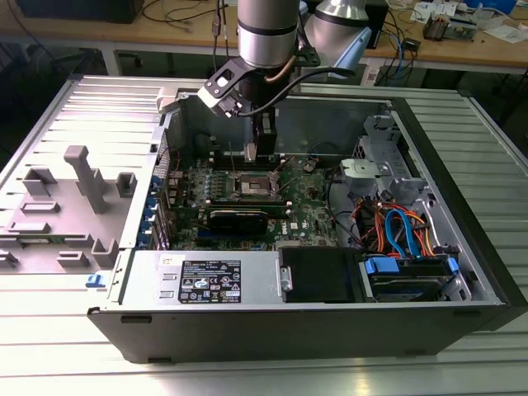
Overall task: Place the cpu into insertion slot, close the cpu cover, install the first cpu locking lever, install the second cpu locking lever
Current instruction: 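Place the cpu into insertion slot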
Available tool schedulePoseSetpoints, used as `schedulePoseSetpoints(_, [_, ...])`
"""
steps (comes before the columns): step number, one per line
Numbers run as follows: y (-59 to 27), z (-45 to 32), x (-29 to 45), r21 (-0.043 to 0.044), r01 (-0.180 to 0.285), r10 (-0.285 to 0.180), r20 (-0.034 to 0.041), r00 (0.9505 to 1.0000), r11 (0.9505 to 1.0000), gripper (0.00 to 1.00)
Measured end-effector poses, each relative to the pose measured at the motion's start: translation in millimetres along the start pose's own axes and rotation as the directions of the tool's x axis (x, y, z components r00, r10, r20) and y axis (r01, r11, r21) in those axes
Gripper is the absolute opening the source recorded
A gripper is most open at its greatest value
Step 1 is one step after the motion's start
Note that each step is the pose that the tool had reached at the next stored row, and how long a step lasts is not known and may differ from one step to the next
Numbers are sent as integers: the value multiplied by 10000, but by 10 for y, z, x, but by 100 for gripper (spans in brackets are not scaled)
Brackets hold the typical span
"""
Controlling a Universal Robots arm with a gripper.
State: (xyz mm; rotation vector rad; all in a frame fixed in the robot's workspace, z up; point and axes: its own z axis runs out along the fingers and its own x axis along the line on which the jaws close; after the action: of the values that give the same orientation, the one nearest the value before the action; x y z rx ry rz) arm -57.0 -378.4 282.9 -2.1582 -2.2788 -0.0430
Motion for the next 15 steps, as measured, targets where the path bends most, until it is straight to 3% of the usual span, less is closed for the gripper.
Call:
schedulePoseSetpoints(9, [0, 30, -1, -2, -98, 98, 1, 10000, 10000, 55])
schedulePoseSetpoints(15, [-2, 99, -2, -5, -238, 238, 5, 9997, 9997, 55])
